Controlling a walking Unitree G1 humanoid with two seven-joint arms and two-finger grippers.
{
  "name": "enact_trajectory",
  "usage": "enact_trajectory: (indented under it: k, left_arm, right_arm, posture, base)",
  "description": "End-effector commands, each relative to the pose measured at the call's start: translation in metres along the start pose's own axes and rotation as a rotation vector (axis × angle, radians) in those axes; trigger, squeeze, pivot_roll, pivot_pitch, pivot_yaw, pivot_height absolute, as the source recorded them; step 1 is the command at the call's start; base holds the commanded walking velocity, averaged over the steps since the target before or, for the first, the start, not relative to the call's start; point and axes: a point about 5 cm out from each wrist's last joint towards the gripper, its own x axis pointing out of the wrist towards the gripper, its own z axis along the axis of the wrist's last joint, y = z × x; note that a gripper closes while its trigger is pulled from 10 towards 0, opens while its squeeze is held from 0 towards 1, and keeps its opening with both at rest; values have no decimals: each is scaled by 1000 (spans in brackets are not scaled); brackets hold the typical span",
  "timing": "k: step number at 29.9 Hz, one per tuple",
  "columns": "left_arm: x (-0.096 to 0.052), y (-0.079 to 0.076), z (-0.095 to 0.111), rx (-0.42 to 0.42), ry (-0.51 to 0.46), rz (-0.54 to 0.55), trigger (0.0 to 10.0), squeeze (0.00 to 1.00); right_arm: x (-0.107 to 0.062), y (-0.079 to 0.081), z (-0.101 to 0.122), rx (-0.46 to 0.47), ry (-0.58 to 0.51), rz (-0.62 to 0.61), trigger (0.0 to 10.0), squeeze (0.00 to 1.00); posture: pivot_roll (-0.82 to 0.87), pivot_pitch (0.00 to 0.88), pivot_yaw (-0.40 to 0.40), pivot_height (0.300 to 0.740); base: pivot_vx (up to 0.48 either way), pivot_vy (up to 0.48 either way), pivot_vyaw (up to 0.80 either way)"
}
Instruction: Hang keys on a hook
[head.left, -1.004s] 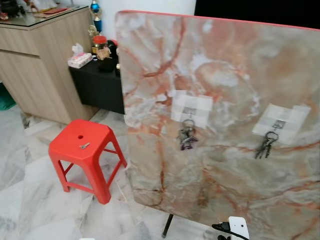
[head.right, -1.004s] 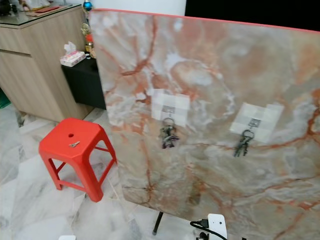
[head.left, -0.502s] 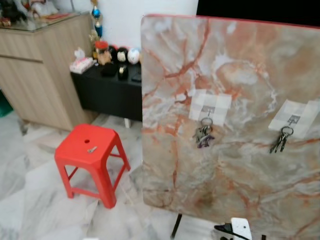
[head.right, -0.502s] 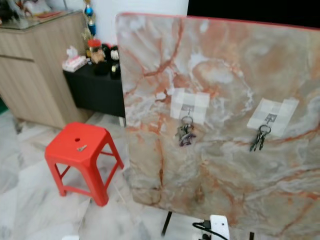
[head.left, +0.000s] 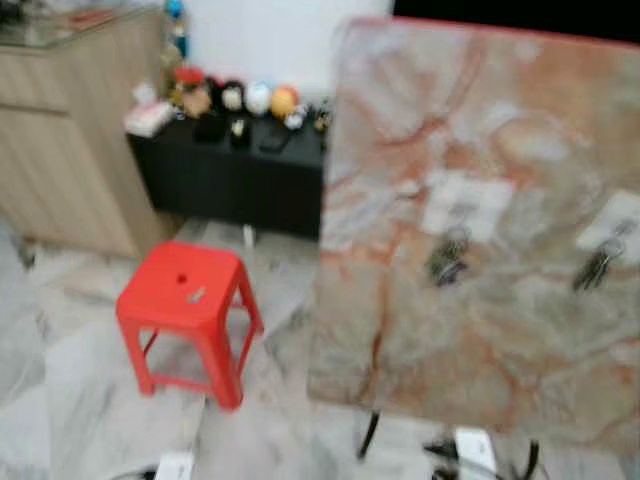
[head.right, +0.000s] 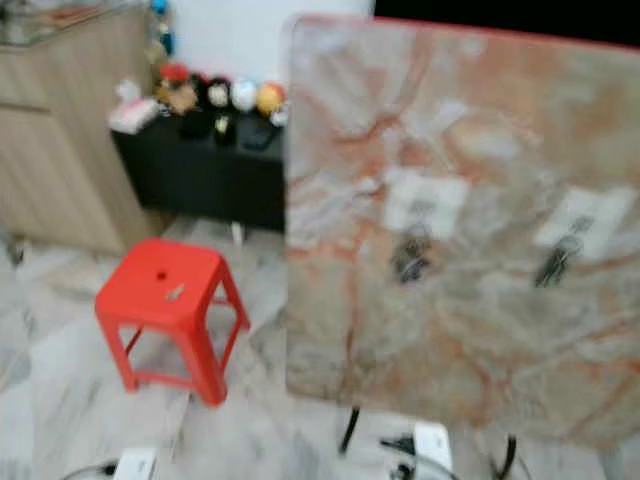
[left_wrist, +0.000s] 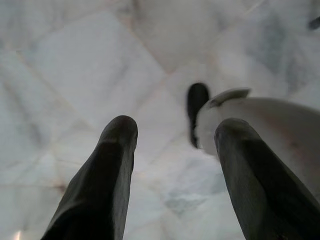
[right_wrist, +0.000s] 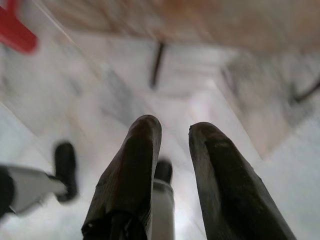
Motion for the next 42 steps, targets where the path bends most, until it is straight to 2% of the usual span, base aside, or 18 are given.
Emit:
enact_trajectory:
  k: [1,5,13,17,21,28,35,42]
  left_arm:
    - [1,-7,0,-9,10,-15,10000,0]
    - [1,-9,4,-13,5,-17,10000,0]
    - [2,-32,11,-28,0,-32,10000,0]
    - [2,-33,10,-30,1,-33,10000,0]
    - [2,-25,5,-33,4,-24,10000,0]
    - [0,6,1,-36,5,4,10000,0]
    - [1,7,9,-42,-6,2,10000,0]
    - [2,-7,10,-47,-3,-11,10000,0]
  right_arm:
    - [-2,-12,-5,9,15,-30,10000,0]
    - [-2,-12,-4,10,13,-31,10000,0]
    - [-2,-13,-3,1,15,-27,10000,0]
    - [-2,-13,-2,-3,16,-26,10000,0]
    - [-2,-13,-2,-8,20,-27,10000,0]
    - [-2,-13,-1,-3,18,-28,10000,0]
    - [-2,-14,0,-9,18,-30,10000,0]
    - [-2,-15,1,-17,19,-30,10000,0]
  posture:
    - [58,0,-69,740]
    - [58,0,-74,740]
    - [64,0,-85,740]
    - [65,0,-85,740]
    - [65,0,-83,740]
    - [58,0,-85,740]
    - [61,0,-92,740]
    - [56,0,-97,740]
  base:
    - [0,364,0]
    - [0,367,0]
    - [0,368,0]
    - [0,367,0]
    - [0,368,0]
    - [0,367,0]
    - [0,363,0]
    - [0,350,0]
